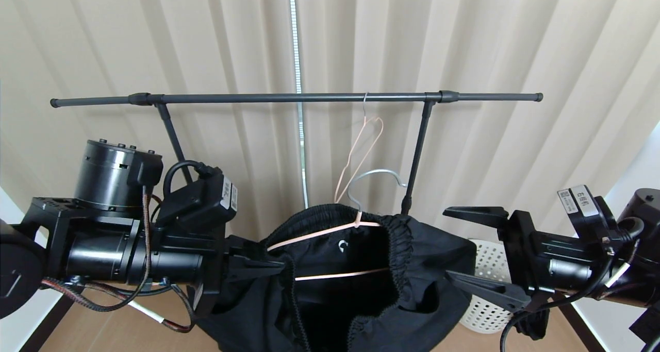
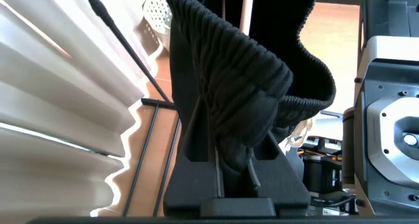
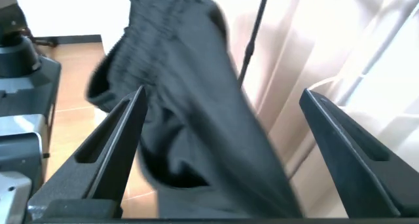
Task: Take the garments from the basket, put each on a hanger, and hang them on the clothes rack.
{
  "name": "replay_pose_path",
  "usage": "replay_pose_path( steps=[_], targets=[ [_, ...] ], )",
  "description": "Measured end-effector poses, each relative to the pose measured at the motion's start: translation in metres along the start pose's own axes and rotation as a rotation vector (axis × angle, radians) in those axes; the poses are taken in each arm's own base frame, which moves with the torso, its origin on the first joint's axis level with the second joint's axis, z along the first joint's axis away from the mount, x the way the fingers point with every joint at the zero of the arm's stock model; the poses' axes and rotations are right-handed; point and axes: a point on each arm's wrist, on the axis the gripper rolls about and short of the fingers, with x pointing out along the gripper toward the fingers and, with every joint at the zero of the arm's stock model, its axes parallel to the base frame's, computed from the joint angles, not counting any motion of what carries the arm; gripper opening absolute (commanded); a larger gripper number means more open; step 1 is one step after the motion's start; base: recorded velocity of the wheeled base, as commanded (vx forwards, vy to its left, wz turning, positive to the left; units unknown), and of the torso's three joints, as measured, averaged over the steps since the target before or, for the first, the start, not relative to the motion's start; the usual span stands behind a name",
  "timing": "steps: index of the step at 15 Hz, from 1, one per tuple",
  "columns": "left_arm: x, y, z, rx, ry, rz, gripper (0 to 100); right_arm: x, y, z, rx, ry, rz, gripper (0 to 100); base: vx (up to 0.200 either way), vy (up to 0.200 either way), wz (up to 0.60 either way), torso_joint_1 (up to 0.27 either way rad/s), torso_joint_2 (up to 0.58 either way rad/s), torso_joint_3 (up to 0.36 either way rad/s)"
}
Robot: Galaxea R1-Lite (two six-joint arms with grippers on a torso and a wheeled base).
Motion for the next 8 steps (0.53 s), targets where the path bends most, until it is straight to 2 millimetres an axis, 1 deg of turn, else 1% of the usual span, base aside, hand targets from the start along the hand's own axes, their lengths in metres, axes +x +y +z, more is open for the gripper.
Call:
replay_pose_path(
  steps=[5,8],
  targets=[
    [-0.019,-0.007,0.003,-0.026,-0.019,0.048,0,-0.01,-0.013,-0.011,0.025,0.018,-0.06,100,0.0,0.0,0.0,0.0,0.0,0.0],
    [-0.031,-0.009,0.004,-0.037,-0.032,0.086,0,-0.011,-0.016,-0.018,0.046,0.034,-0.068,100,0.0,0.0,0.0,0.0,0.0,0.0]
  ],
)
